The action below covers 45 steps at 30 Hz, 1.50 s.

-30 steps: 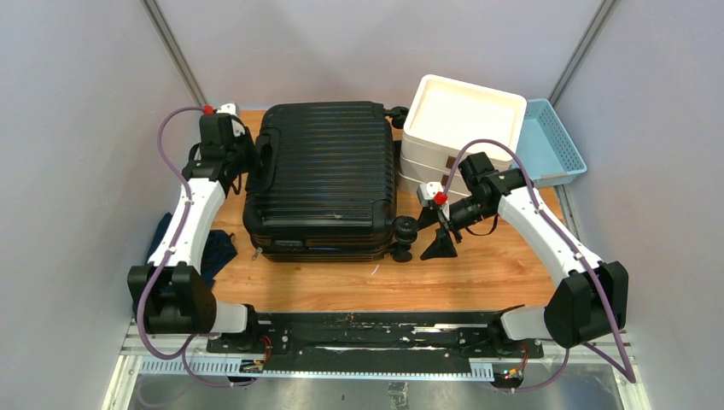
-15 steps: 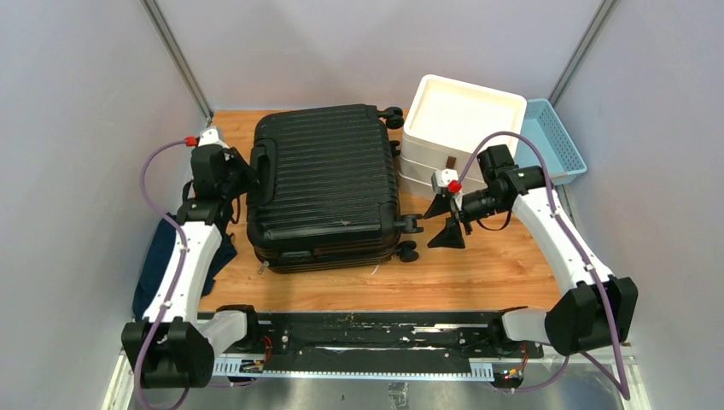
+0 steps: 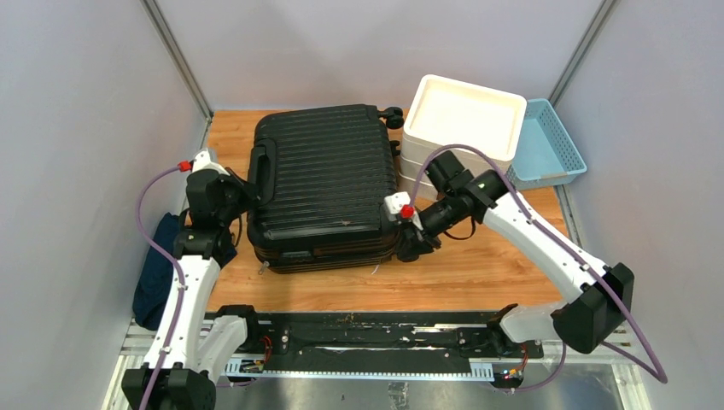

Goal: Open, take out, and arrange the luggage
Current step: Adjust the luggage at the center of the board.

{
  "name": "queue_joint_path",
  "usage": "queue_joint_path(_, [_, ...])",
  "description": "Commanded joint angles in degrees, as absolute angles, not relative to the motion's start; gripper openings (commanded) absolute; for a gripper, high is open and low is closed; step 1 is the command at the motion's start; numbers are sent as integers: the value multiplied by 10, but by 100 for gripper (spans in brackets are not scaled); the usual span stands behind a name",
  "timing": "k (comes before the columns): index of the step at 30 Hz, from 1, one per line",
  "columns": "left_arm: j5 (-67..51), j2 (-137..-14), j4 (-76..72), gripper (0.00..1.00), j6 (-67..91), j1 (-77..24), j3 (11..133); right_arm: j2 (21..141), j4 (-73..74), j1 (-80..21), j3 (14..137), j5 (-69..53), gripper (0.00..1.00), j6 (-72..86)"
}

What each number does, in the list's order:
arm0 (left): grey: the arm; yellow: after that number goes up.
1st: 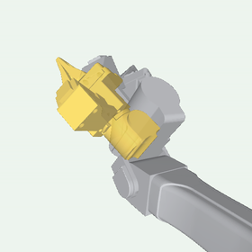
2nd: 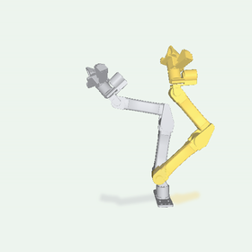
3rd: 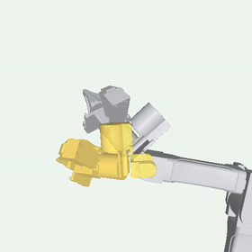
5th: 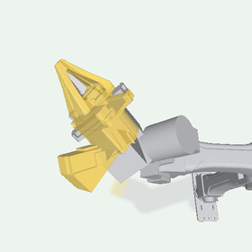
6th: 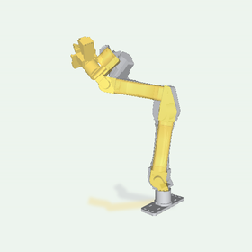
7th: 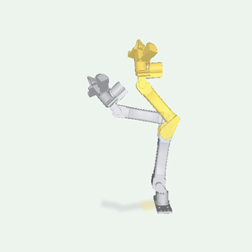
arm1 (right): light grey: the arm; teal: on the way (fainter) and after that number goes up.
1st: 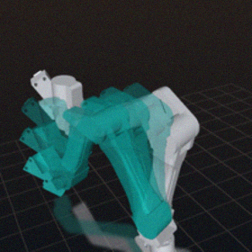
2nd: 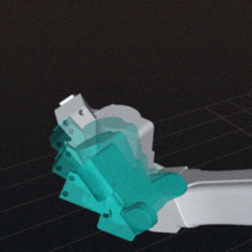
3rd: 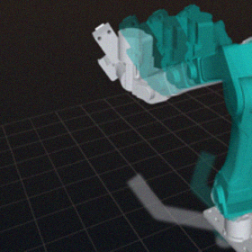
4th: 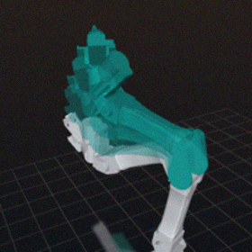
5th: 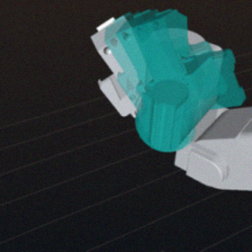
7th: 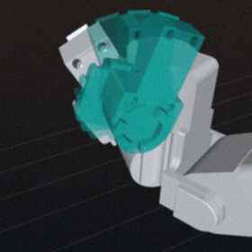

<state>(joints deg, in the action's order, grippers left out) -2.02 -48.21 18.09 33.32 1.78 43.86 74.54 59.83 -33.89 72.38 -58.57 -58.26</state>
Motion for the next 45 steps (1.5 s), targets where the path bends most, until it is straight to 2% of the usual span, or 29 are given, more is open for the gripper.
queue_joint_path(1, [-35, -473, 192, 0, 333, 18, 429, 775, 536, -394, 720, -478, 23, -504])
queue_joint_path(11, [22, -478, 227, 0, 249, 18, 467, 799, 459, -365, 713, -329, 23, -406])
queue_joint_path(15, [-19, -502, 228, 1, 241, 18, 489, 794, 440, -324, 719, -312, 24, -383])
queue_joint_path(19, [-80, -500, 221, 5, 230, 18, 496, 802, 432, -284, 740, -283, 24, -371])
queue_joint_path(23, [-125, -468, 237, 14, 192, 18, 514, 809, 430, -227, 766, -283, 24, -370])
queue_joint_path(26, [-148, -437, 265, 32, 174, 18, 523, 812, 427, -200, 777, -288, 25, -377])
queue_joint_path(30, [-161, -399, 308, 43, 170, 18, 519, 818, 424, -185, 785, -299, 26, -379])
queue_joint_path(33, [-161, -365, 335, 51, 169, 18, 512, 810, 431, -176, 784, -359, 28, -388])
queue_joint_path(35, [-158, -342, 354, 54, 167, 18, 507, 796, 460, -176, 781, -427, 33, -424])
queue_joint_path(38, [-165, -317, 377, 54, 164, 18, 502, 760, 496, -177, 781, -489, 52, -475])
queue_joint_path(42, [-184, -307, 386, 54, 164, 18, 491, 718, 497, -168, 800, -450, 74, -491])
queue_joint_path(45, [-197, -301, 387, 55, 154, 18, 492, 730, 494, -137, 847, -410, 82, -485])
